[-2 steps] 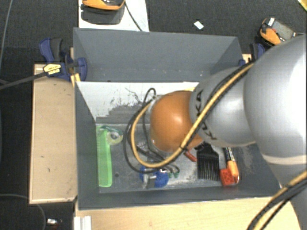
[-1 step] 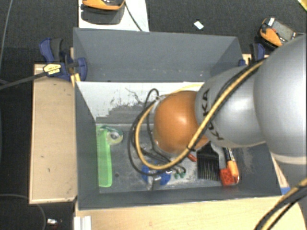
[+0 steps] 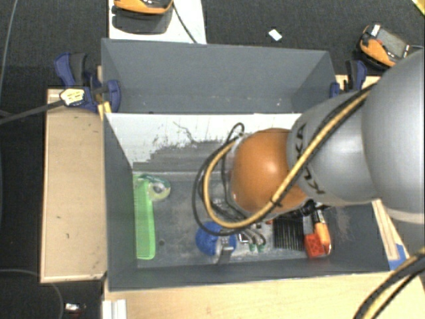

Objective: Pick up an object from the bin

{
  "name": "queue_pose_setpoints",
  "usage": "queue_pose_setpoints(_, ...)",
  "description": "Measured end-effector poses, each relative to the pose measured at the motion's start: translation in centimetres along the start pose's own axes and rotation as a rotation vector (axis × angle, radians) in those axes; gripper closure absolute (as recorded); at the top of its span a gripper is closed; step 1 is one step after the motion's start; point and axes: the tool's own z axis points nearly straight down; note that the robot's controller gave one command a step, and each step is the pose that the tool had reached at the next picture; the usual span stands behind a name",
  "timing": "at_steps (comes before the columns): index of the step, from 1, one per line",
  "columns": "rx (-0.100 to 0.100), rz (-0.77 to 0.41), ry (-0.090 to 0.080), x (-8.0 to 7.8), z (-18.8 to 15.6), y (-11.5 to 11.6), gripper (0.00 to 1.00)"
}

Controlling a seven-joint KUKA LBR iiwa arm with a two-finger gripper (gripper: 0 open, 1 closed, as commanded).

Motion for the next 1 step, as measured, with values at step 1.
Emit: queue_pose_setpoints(1,-0.005,-0.063,-0.006,-0.46,3.21,-2.13,0.0)
